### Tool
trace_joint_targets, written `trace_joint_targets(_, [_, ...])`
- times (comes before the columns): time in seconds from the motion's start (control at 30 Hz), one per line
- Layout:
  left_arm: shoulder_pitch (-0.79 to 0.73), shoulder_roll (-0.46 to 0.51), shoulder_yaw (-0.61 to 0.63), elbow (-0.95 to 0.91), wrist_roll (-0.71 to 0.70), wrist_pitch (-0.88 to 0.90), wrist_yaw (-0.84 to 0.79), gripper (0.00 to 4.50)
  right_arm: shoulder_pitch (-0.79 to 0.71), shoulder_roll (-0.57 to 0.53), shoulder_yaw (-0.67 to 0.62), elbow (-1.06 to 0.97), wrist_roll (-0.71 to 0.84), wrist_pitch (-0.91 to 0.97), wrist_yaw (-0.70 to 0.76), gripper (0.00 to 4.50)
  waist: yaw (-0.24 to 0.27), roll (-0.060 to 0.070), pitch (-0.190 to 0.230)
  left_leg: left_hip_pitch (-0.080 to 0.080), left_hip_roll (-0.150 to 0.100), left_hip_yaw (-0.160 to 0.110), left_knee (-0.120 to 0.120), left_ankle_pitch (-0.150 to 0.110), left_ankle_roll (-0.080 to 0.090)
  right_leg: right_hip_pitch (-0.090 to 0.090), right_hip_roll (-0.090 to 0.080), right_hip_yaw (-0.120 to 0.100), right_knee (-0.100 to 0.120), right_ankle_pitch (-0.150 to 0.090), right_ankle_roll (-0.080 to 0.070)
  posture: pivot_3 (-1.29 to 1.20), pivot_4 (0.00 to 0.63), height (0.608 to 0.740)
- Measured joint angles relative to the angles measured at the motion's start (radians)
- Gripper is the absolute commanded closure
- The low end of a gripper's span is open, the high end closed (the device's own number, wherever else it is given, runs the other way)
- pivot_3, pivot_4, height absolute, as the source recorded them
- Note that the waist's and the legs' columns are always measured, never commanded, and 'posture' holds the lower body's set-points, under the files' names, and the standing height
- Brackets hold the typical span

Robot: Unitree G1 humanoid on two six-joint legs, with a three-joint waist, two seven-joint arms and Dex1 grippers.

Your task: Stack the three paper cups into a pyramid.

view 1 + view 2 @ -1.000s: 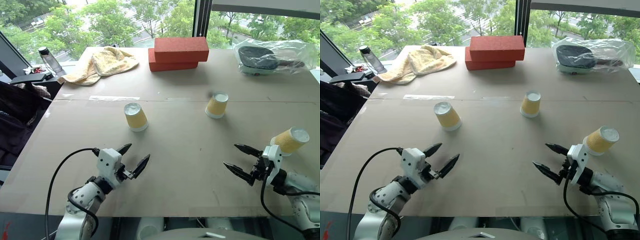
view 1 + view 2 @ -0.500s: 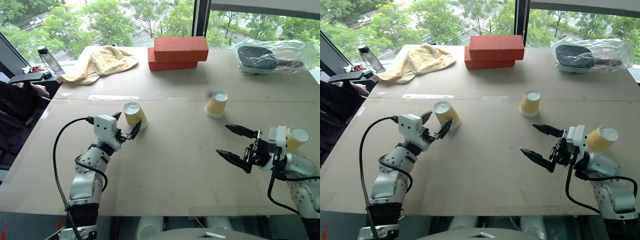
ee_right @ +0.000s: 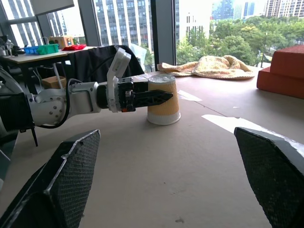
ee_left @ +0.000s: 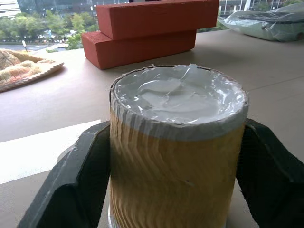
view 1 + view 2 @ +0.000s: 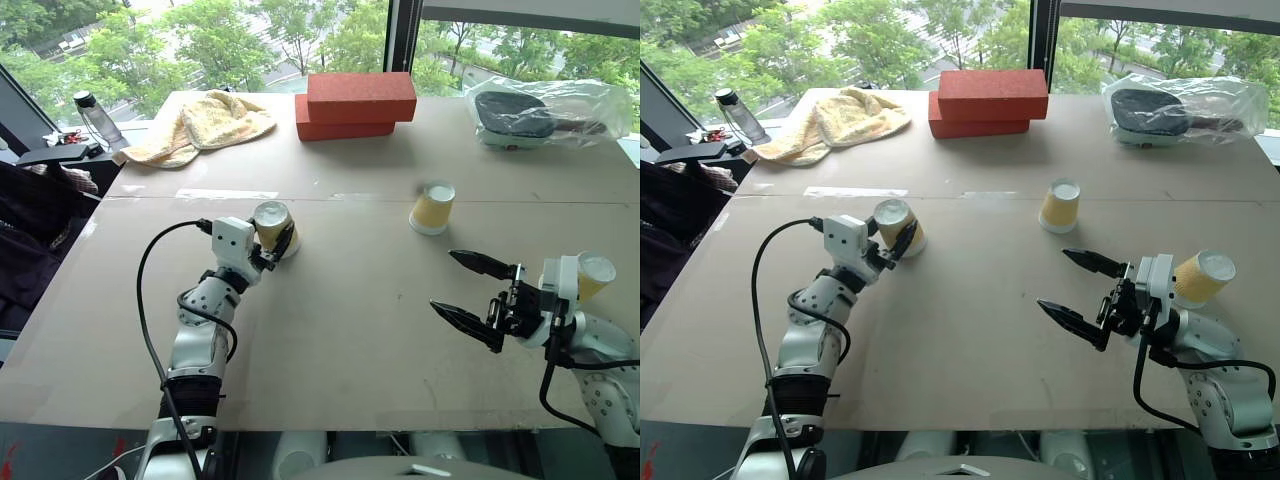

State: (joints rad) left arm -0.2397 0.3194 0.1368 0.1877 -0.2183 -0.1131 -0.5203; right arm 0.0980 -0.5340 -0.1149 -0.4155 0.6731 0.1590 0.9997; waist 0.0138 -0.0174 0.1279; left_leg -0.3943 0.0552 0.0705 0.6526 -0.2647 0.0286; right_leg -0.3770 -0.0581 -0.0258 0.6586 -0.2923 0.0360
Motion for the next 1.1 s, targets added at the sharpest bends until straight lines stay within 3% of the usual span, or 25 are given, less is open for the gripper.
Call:
trace_joint_targets(0.27, [0.047,0.029,-0.161,-0.138,-0.04,0.072,-0.208,2.02,0.037,-0.014,-0.03,0.001,0.015,-0.011,0.02,0.0,0.001,0.0,0.0,0.0,-0.001,0.0,0.0,0.0,0.0,0.0,0.0,0.0,0.0,0.0,0.0,0.0,0.15,0.73])
trace_joint_targets(0.4, [0.059,0.044,-0.302,-0.213,-0.062,0.118,-0.361,2.02,0.087,-0.044,-0.083,0.024,0.009,-0.022,0.043,0.0,0.001,0.0,0.0,0.0,-0.001,0.0,0.001,0.0,0.0,0.0,0.001,0.001,0.0,0.0,0.0,0.0,0.15,0.73])
trace_joint_targets(0.6, [0.046,0.043,-0.361,-0.214,-0.065,0.119,-0.442,2.02,0.123,-0.053,-0.1,0.039,-0.012,-0.041,0.045,0.0,-0.001,0.001,0.0,0.002,0.0,0.001,0.001,0.0,0.0,0.0,0.005,0.006,0.002,0.0,0.0,0.0,0.15,0.73])
trace_joint_targets(0.8, [0.047,0.047,-0.372,-0.212,-0.061,0.114,-0.469,0.02,0.101,-0.011,-0.092,0.03,-0.048,-0.017,-0.078,0.0,-0.001,0.001,0.0,0.002,0.0,0.001,0.001,0.0,0.0,0.0,0.005,0.01,0.002,0.0,0.0,0.0,0.15,0.73])
trace_joint_targets(0.93, [0.06,0.141,-0.362,-0.298,-0.089,0.171,-0.5,0.02,-0.002,0.039,-0.043,0.07,-0.16,0.028,-0.235,0.0,-0.009,0.0,0.0,0.003,0.001,0.002,0.001,0.0,0.0,-0.001,0.005,0.011,0.003,0.0,0.0,0.0,0.15,0.73])
trace_joint_targets(1.1, [0.048,0.265,-0.252,-0.575,-0.242,0.355,-0.496,0.02,-0.213,0.113,0.011,0.243,-0.261,0.046,-0.363,0.0,-0.011,0.004,0.003,0.002,0.001,0.002,0.001,0.002,-0.003,-0.001,0.005,0.011,0.003,0.0,0.0,0.0,0.15,0.73])
